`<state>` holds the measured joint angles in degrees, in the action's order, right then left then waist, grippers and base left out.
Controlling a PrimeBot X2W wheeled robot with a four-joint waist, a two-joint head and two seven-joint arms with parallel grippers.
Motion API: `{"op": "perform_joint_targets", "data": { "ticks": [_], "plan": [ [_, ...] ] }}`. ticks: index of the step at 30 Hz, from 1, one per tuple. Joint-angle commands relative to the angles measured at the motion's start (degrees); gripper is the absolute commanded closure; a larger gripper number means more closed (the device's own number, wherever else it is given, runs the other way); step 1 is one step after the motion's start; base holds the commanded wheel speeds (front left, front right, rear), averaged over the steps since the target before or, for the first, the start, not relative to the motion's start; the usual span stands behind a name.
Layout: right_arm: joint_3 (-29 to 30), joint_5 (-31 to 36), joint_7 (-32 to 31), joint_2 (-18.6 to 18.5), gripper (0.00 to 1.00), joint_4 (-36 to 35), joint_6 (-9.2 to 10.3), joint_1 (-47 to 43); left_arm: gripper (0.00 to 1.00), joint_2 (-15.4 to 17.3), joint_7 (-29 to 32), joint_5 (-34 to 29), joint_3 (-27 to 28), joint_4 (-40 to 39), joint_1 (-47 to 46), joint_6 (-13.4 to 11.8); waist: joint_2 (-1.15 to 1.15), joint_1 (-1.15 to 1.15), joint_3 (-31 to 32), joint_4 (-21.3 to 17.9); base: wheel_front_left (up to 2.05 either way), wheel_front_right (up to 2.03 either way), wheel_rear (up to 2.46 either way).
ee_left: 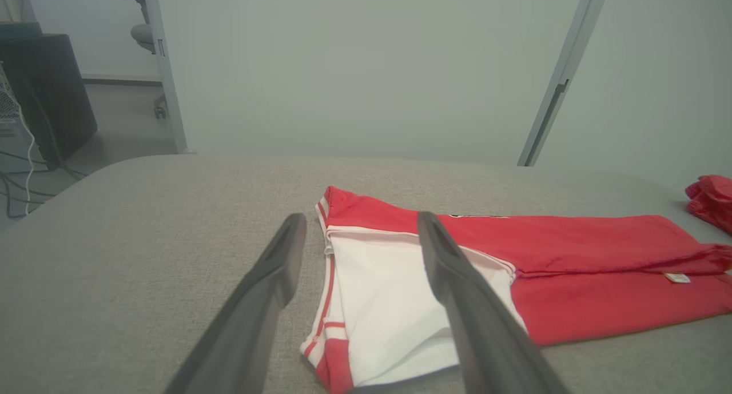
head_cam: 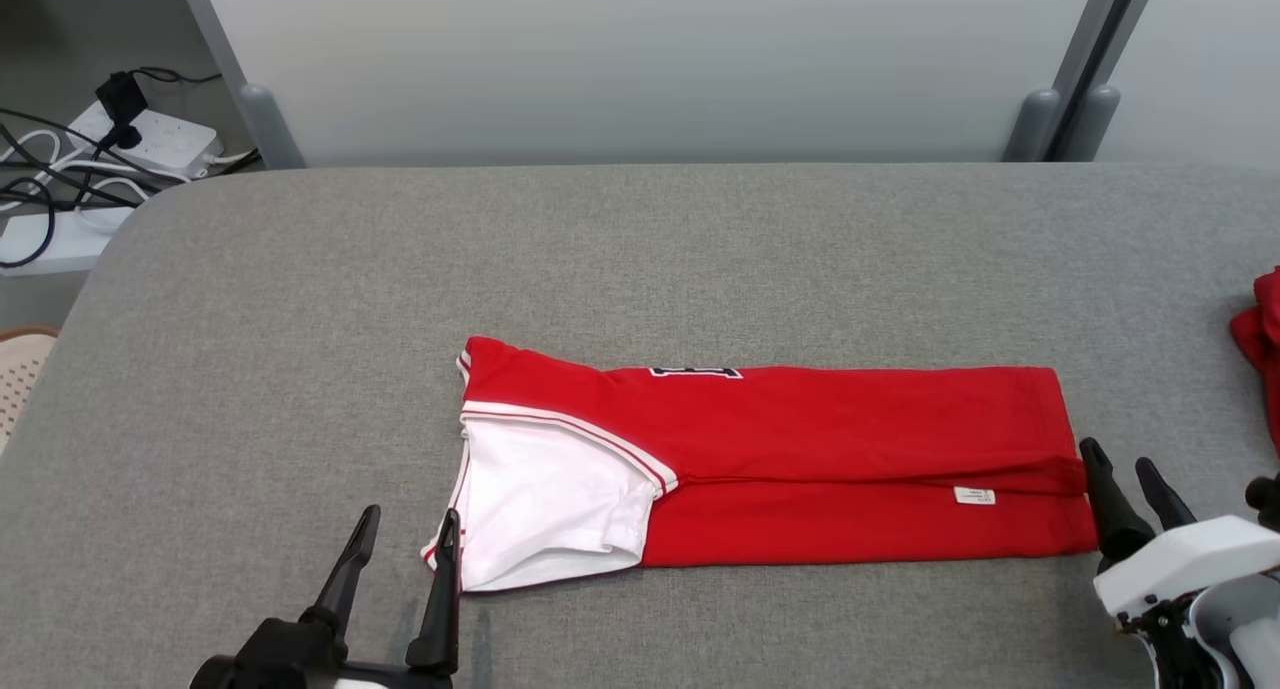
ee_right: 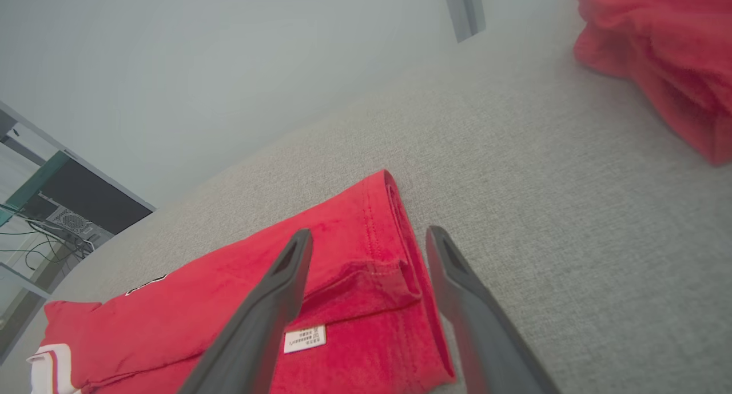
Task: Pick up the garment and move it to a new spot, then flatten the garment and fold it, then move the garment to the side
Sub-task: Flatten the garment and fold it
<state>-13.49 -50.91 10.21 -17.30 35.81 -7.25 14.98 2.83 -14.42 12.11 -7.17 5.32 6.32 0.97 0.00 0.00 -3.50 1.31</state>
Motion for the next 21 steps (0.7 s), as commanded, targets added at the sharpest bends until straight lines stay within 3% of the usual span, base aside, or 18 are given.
{"op": "perform_joint_targets", "data": {
  "ticks": [1,21],
  "plan": [
    [-1.14,-0.80,-0.41,-1.59,0.00,-0.45,-0.24,1.84,0.00,0.05,-0.58,-0.59,1.46,-1.31,-3.38,0.35,0.00,0.00,-0.36,0.21,0.00,0.00,0.00],
    [-6.12,-12.23,-7.95,-2.62,0.00,13.43,-0.24,9.79,0.00,0.05,-0.58,-1.73,-0.33,-0.74,-6.23,0.55,0.00,0.00,-4.32,1.89,0.00,0.00,0.00]
  ]
}}
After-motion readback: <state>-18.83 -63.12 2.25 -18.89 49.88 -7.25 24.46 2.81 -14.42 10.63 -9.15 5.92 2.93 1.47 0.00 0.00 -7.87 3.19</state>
